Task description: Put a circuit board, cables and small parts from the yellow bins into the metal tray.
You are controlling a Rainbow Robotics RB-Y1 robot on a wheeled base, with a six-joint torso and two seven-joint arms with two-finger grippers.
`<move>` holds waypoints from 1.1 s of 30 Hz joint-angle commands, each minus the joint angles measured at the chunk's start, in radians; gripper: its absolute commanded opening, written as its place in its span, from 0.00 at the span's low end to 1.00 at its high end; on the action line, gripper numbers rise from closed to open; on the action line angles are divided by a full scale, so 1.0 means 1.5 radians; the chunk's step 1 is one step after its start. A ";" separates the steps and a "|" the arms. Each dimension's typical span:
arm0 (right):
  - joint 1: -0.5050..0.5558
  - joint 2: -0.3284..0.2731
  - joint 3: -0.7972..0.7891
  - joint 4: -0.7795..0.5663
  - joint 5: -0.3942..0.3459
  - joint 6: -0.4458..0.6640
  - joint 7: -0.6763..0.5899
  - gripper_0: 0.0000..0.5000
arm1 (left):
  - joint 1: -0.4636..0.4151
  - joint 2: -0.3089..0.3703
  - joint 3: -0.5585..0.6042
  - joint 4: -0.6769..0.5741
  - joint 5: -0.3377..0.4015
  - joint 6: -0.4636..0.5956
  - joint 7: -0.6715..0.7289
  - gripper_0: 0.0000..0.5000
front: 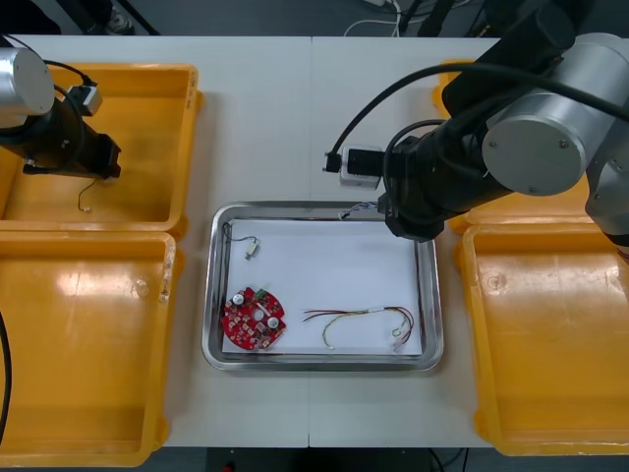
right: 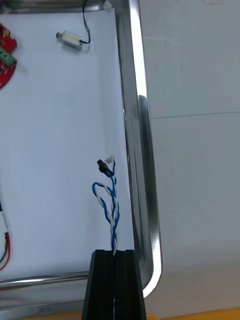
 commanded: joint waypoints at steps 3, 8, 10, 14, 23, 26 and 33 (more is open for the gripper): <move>-0.001 0.014 0.052 -0.010 0.052 -0.009 0.048 0.00 | -0.038 0.013 -0.024 0.018 0.001 -0.032 -0.069 1.00; -0.007 0.028 0.094 0.025 0.074 -0.039 0.050 0.00 | -0.037 0.009 -0.025 0.035 0.000 -0.046 -0.077 1.00; -0.007 0.037 0.097 0.037 0.080 -0.047 0.050 0.00 | -0.037 0.009 -0.024 0.037 0.001 -0.047 -0.079 1.00; -0.006 0.064 0.099 0.067 0.100 -0.053 0.053 0.00 | -0.037 0.009 -0.024 0.037 0.001 -0.048 -0.082 1.00; 0.002 0.064 0.151 0.092 0.161 -0.115 0.053 0.00 | -0.037 0.009 -0.025 0.037 0.006 -0.050 -0.086 0.00; 0.004 0.064 0.151 0.094 0.157 -0.118 0.053 0.00 | -0.037 0.009 -0.028 0.037 0.008 -0.050 -0.086 0.00; 0.025 0.060 0.152 0.094 0.149 -0.118 0.057 0.00 | -0.036 0.009 -0.030 0.037 0.014 -0.053 -0.084 0.00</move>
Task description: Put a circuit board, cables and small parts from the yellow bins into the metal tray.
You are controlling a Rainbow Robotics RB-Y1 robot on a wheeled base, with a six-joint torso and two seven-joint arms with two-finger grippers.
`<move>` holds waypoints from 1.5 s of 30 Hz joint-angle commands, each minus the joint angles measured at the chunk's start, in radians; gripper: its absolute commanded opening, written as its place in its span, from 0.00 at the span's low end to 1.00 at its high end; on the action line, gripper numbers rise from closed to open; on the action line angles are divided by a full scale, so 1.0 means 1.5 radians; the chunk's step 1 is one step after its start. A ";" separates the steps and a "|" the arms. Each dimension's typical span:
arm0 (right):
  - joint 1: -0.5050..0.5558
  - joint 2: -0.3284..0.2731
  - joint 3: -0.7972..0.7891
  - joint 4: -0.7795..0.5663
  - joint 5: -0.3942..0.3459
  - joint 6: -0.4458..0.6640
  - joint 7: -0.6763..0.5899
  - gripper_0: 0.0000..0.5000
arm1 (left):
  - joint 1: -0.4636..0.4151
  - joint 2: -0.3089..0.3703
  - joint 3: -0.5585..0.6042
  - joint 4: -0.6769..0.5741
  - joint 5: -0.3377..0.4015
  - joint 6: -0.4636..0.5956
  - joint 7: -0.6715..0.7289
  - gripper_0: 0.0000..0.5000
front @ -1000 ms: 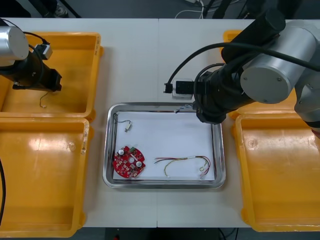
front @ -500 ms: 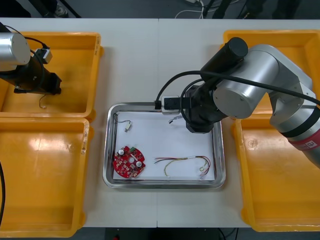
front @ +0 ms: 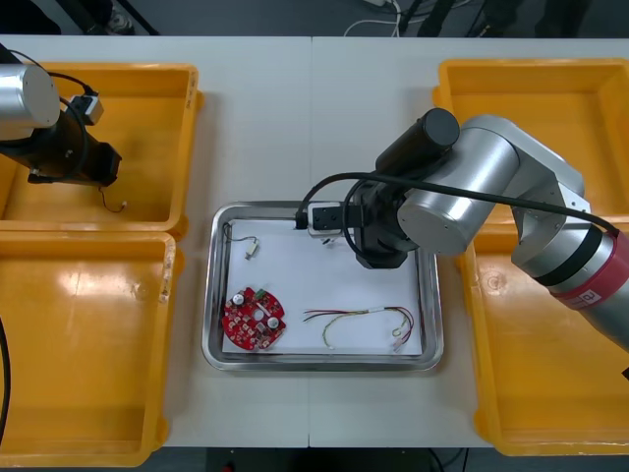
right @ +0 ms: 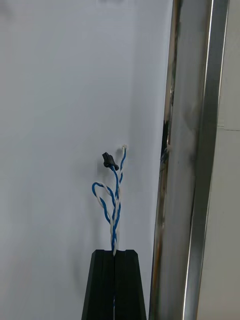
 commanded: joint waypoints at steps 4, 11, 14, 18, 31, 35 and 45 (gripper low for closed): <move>0.024 0.001 0.005 -0.008 -0.001 -0.007 0.020 0.00 | -0.036 0.009 -0.012 -0.004 0.009 -0.011 -0.082 0.00; 0.035 0.002 0.006 -0.008 0.001 -0.017 0.026 0.00 | -0.036 0.009 -0.012 -0.005 0.008 -0.004 -0.081 0.00; 0.043 0.002 0.006 -0.008 0.000 -0.028 0.026 0.00 | -0.036 0.009 -0.010 -0.012 0.001 0.005 -0.081 0.00; 0.046 0.003 0.006 -0.008 0.005 -0.034 0.026 0.00 | -0.036 0.009 0.008 -0.038 -0.009 0.045 -0.078 0.00; 0.046 0.002 0.005 -0.008 0.008 -0.035 0.021 1.00 | 0.001 0.009 0.017 -0.191 -0.030 0.182 -0.022 0.00; 0.046 0.001 -0.008 -0.009 0.005 -0.035 0.017 1.00 | 0.021 0.009 0.017 -0.267 -0.027 0.228 0.024 0.00; 0.035 -0.001 -0.083 -0.053 -0.015 0.076 0.004 1.00 | 0.060 -0.008 0.016 -0.416 -0.021 0.320 0.110 0.00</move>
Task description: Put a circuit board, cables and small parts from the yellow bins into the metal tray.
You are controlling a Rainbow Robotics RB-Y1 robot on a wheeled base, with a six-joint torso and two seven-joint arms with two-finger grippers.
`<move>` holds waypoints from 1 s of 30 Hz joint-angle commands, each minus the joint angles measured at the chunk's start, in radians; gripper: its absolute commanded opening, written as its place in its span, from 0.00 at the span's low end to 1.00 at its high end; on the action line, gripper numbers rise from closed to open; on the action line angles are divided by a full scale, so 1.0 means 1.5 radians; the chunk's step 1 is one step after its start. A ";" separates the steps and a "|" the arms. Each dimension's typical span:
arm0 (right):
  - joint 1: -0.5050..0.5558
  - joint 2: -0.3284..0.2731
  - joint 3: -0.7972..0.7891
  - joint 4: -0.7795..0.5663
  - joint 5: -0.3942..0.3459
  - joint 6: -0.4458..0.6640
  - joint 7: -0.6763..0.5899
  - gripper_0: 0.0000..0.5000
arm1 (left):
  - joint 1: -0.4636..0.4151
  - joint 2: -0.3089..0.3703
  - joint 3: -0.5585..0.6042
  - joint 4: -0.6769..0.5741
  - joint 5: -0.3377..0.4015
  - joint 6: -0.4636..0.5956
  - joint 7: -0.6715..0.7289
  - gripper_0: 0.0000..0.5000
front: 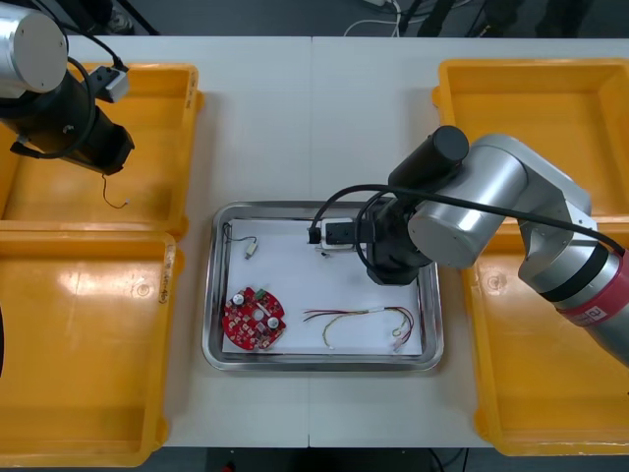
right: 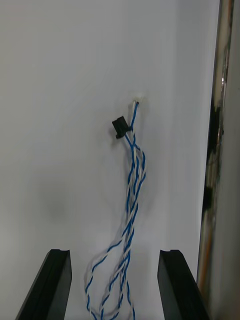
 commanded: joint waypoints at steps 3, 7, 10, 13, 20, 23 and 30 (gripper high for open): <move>-0.018 -0.004 -0.095 -0.058 -0.039 0.100 -0.011 1.00 | 0.025 -0.017 0.015 -0.101 0.001 0.049 0.134 0.00; -0.028 -0.015 -0.148 -0.058 -0.084 0.159 -0.019 1.00 | 0.035 -0.030 0.011 -0.149 0.002 0.078 0.167 0.00; -0.035 -0.023 -0.187 -0.059 -0.101 0.202 -0.028 1.00 | 0.047 -0.038 0.001 -0.183 -0.003 0.090 0.190 0.00; -0.045 -0.030 -0.227 -0.061 -0.105 0.249 -0.038 1.00 | 0.059 -0.046 -0.014 -0.212 -0.009 0.093 0.215 0.00; -0.063 -0.060 -0.291 -0.069 -0.116 0.305 -0.060 1.00 | 0.074 -0.073 -0.057 -0.265 -0.021 0.098 0.279 0.00; -0.063 -0.079 -0.315 -0.070 -0.142 0.318 -0.101 1.00 | 0.074 -0.090 -0.080 -0.278 -0.036 0.103 0.305 0.00; -0.063 -0.128 -0.366 -0.070 -0.197 0.334 -0.193 1.00 | 0.073 -0.129 -0.130 -0.300 -0.064 0.098 0.369 0.00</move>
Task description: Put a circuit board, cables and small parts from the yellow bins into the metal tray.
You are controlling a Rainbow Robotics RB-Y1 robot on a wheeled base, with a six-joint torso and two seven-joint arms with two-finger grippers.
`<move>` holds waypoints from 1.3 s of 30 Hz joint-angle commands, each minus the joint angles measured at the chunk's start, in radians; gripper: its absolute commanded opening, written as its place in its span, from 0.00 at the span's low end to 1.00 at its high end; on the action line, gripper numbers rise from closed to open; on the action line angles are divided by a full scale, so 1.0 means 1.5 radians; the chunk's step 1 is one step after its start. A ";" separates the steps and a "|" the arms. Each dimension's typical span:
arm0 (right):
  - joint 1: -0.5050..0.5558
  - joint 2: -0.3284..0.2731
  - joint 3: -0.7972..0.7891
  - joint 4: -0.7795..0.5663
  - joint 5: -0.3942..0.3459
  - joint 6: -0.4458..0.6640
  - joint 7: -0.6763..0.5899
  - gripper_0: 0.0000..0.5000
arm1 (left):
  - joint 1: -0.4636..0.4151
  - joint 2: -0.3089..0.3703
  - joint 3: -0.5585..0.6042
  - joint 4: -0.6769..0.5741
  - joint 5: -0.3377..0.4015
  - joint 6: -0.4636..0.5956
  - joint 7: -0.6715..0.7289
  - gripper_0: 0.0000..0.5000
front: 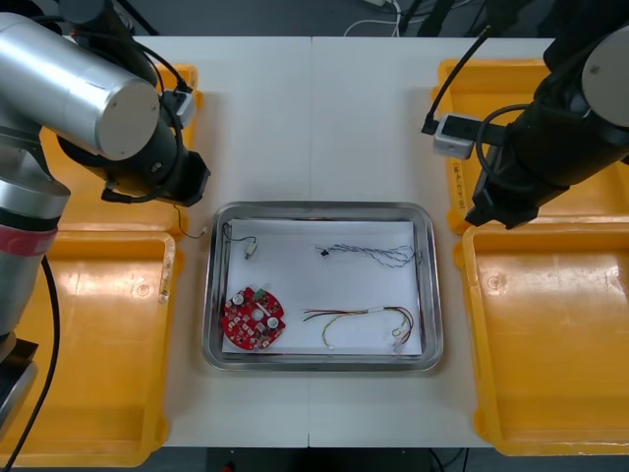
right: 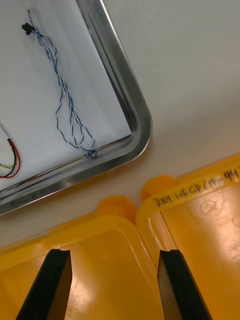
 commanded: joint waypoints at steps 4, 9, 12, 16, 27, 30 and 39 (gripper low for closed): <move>-0.027 -0.076 -0.070 -0.020 -0.042 0.006 -0.090 1.00 | 0.003 -0.048 -0.073 -0.043 -0.034 -0.010 0.124 0.00; -0.020 -0.105 -0.102 -0.021 -0.046 0.006 -0.156 1.00 | 0.003 -0.063 -0.110 -0.042 -0.041 -0.032 0.173 0.00; -0.004 -0.120 -0.122 -0.021 -0.052 0.006 -0.198 1.00 | 0.003 -0.069 -0.132 -0.041 -0.041 -0.044 0.199 0.00; 0.014 -0.140 -0.145 -0.021 -0.058 0.006 -0.259 1.00 | 0.003 -0.071 -0.168 -0.040 -0.041 -0.061 0.238 0.00; 0.064 -0.196 -0.172 -0.021 -0.079 0.006 -0.406 1.00 | 0.003 -0.076 -0.213 -0.021 -0.030 -0.083 0.262 0.00; 0.082 -0.217 -0.178 -0.021 -0.097 0.006 -0.443 1.00 | 0.002 -0.076 -0.220 -0.008 -0.029 -0.097 0.263 0.00; 0.133 -0.240 -0.196 -0.028 -0.127 -0.017 -0.498 1.00 | 0.002 -0.075 -0.238 0.042 -0.031 -0.141 0.263 0.00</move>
